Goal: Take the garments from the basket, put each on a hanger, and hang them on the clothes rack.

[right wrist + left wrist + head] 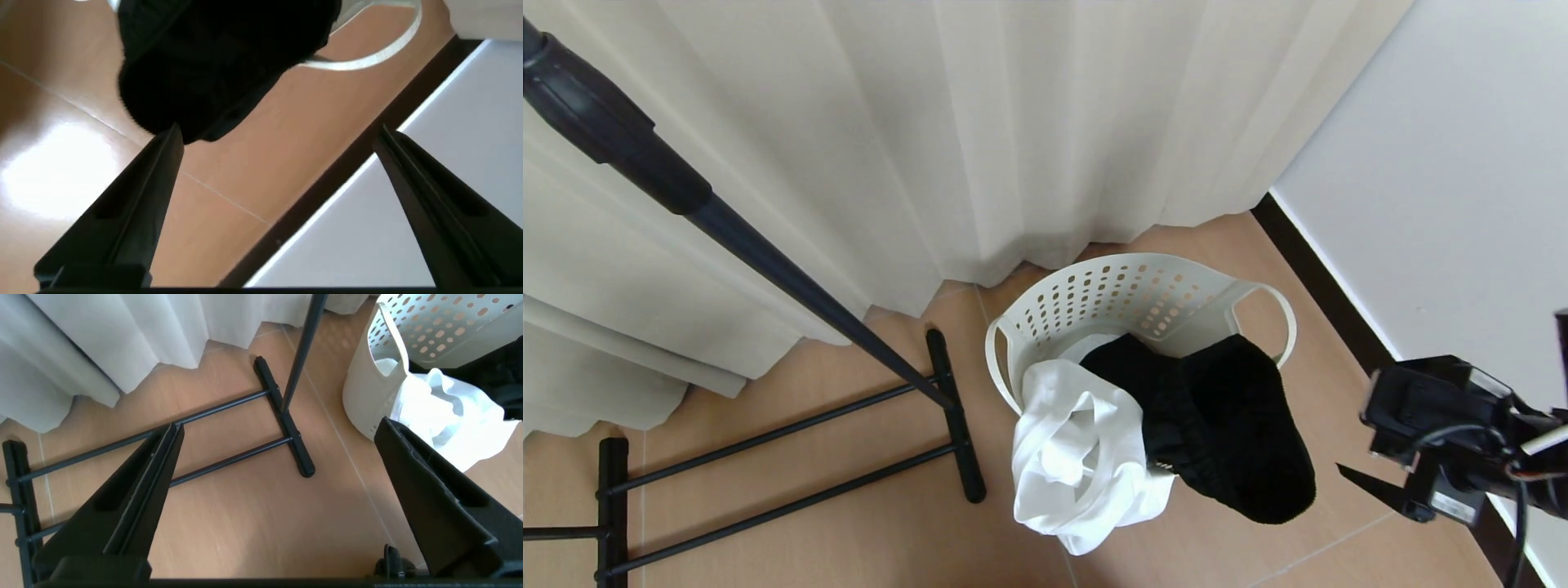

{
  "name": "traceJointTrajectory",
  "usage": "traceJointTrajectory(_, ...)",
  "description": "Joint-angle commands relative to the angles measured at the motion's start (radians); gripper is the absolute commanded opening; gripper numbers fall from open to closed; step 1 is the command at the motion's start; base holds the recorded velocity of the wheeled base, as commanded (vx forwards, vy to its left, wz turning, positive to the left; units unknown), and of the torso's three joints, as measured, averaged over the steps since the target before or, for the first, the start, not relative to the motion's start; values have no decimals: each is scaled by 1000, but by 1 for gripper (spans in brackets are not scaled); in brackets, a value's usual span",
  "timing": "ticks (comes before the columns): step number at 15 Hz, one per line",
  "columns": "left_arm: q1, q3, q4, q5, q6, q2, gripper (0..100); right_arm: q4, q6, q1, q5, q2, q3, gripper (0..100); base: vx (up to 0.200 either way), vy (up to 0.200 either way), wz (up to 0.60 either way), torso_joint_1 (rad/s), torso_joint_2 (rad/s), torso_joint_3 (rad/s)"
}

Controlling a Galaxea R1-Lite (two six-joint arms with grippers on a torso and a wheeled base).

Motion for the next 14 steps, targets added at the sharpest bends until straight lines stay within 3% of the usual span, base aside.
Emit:
traceJointTrajectory(1,0,0,1,-1,0,1,100,3,-42,43,-89,278,-184,100,0,0,0,0,0,0)
traceJointTrajectory(8,0,0,1,-1,0,1,100,2,-50,19,-139,565,-451,100,0,0,0,0,0,0)
traceJointTrajectory(14,0,0,0,-1,0,1,100,0,-50,-4,-153,661,-545,100,0,0,0,0,0,0)
